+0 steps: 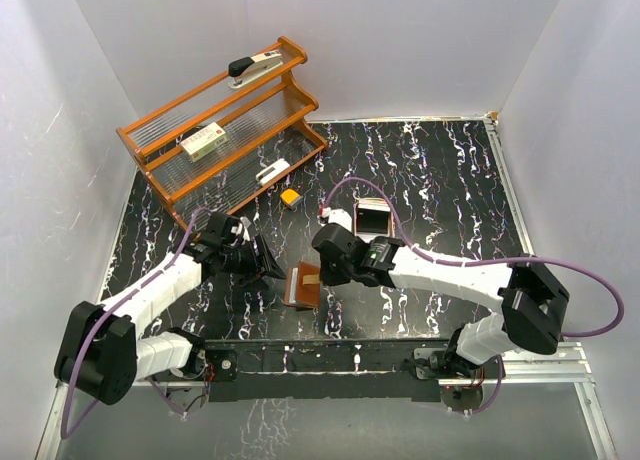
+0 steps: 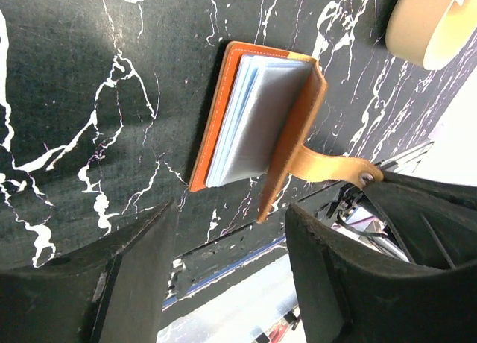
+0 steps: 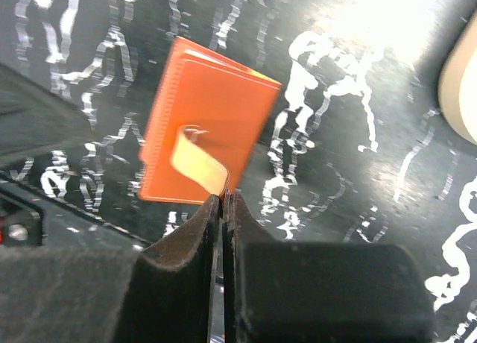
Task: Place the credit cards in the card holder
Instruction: Open the card holder at the center of the board.
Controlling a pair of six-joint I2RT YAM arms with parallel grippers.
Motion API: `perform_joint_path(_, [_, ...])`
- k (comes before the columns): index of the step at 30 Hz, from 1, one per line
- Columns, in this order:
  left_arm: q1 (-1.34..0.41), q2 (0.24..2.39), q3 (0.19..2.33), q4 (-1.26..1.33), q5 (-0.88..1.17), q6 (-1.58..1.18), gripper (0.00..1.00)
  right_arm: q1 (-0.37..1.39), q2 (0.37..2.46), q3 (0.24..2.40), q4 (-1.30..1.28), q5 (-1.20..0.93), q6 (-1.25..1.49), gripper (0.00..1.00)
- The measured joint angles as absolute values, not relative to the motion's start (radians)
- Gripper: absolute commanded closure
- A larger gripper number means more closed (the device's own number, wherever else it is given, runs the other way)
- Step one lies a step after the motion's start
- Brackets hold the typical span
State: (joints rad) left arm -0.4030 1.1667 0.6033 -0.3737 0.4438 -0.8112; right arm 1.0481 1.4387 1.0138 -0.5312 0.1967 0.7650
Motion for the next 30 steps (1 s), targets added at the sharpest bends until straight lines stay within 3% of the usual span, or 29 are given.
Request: perform_joint_path(30, [-0.403, 1.320, 0.466, -0.043, 0.582, -0.899, 0.46, 0.960, 1.343, 0.772, -0.542, 0.216, 0.758, 1.00])
